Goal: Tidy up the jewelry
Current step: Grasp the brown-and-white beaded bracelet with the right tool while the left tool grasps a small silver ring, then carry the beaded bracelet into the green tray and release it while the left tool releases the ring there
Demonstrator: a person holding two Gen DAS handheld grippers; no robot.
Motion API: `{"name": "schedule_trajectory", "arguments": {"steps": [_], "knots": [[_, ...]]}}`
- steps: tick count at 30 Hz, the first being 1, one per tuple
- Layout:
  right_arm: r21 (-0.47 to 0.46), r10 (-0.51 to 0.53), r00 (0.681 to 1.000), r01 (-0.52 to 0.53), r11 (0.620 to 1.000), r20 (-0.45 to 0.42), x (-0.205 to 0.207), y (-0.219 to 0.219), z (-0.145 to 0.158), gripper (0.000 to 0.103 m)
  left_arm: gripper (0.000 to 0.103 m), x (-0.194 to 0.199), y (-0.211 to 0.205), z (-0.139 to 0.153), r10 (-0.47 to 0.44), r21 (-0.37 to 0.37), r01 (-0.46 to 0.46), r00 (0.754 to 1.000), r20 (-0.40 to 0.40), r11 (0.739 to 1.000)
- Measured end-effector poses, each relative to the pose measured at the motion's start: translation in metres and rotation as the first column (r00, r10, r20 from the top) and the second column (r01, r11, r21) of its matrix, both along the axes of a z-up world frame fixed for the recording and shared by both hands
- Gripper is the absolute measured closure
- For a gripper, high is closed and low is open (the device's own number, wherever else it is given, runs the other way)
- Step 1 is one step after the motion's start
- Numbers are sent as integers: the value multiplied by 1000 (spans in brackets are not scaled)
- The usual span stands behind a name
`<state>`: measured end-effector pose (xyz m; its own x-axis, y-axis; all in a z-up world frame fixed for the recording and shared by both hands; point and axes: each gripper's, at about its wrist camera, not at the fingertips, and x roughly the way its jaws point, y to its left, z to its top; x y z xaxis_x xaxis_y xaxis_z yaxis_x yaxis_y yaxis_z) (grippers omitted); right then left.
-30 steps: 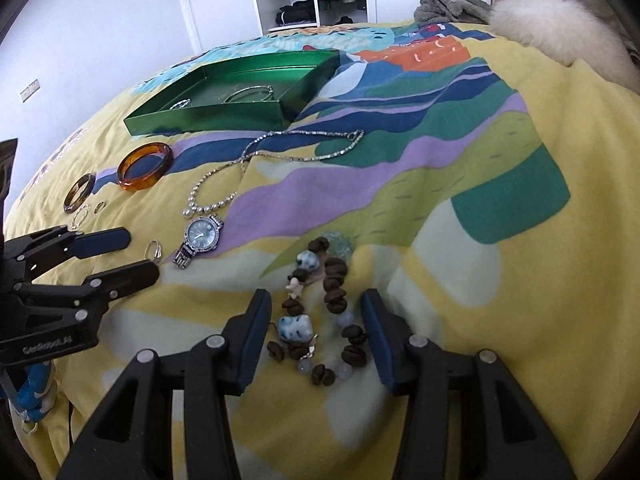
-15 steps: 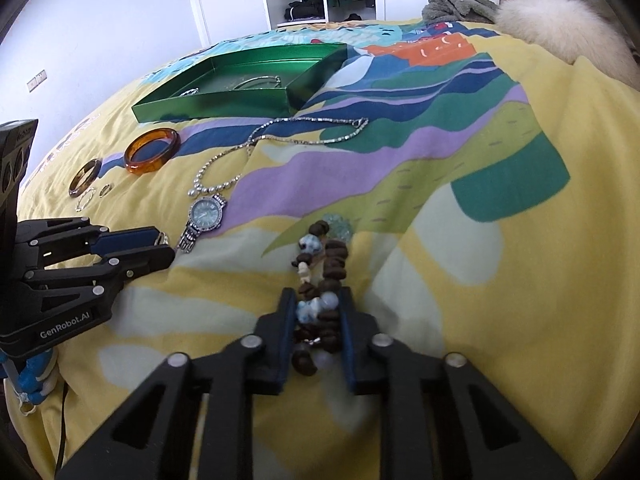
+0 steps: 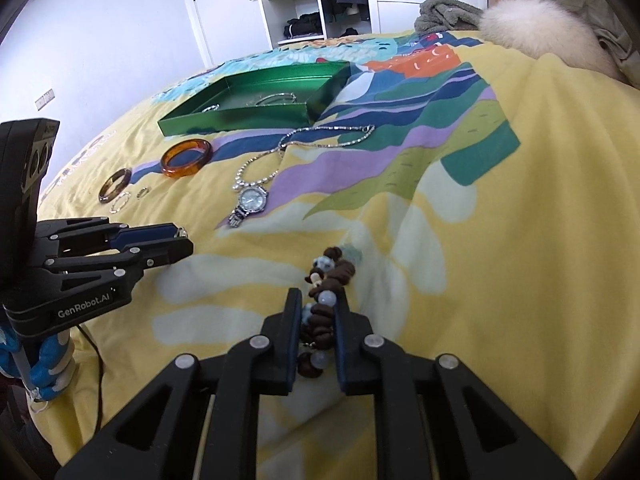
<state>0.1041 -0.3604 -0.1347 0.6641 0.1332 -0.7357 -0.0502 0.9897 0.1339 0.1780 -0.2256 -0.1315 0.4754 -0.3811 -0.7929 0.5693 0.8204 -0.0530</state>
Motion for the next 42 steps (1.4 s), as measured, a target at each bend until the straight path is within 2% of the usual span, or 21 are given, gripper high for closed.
{"name": "schedule_trajectory", "arguments": {"steps": [11, 23, 32, 42], "knots": [[-10, -24, 997, 25, 1000, 76, -44, 13, 35, 89, 82, -37, 17, 36, -3, -36, 6, 998, 64, 999], [-47, 2, 984, 7, 999, 177, -69, 42, 83, 89, 82, -51, 43, 76, 24, -93, -12, 991, 133, 996], [-80, 29, 970, -10, 997, 241, -66, 67, 122, 89, 82, -40, 73, 116, 77, -153, -49, 979, 186, 987], [-109, 54, 955, -23, 994, 293, -41, 93, 162, 89, 82, -15, 105, 156, 122, -212, -73, 966, 229, 975]]}}
